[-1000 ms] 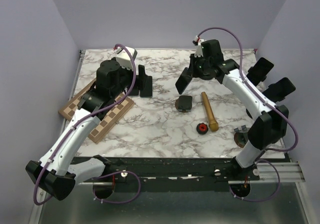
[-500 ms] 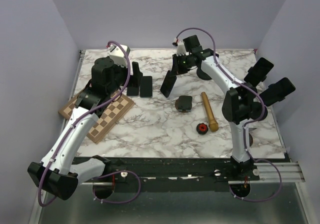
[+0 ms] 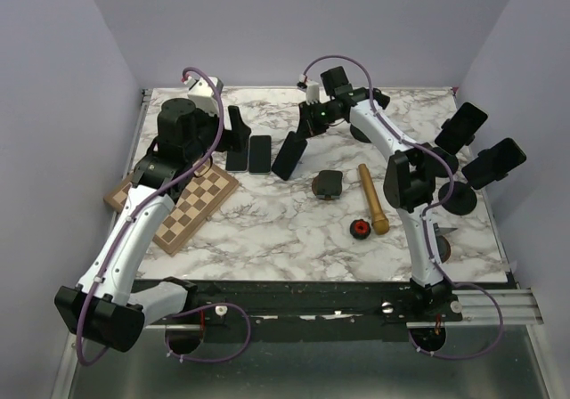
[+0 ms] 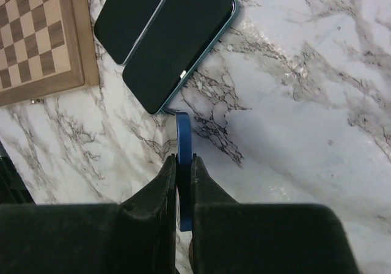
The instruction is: Remove the phone from the phone stand
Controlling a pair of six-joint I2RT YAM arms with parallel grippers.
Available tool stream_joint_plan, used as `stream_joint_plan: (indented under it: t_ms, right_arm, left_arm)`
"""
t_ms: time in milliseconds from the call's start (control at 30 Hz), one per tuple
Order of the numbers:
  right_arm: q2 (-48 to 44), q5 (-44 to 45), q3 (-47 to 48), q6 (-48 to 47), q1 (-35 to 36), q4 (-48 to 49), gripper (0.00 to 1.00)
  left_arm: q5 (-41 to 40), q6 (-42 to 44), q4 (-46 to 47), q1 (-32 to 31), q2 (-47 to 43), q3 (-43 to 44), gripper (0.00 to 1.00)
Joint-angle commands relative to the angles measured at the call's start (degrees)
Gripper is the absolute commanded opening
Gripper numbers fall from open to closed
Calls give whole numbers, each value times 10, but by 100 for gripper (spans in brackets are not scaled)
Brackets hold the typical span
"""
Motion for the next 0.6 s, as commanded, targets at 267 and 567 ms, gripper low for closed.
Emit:
stream_joint_plan:
  t_ms: [267,567]
  right_arm:
    - [80,116,5,-125,1,7,1]
    - [114,151,22,-136,9,80,5]
  left_arm:
    - [36,-15,5,8,11,9,87]
    - [52,-24,1,10,20,14,87]
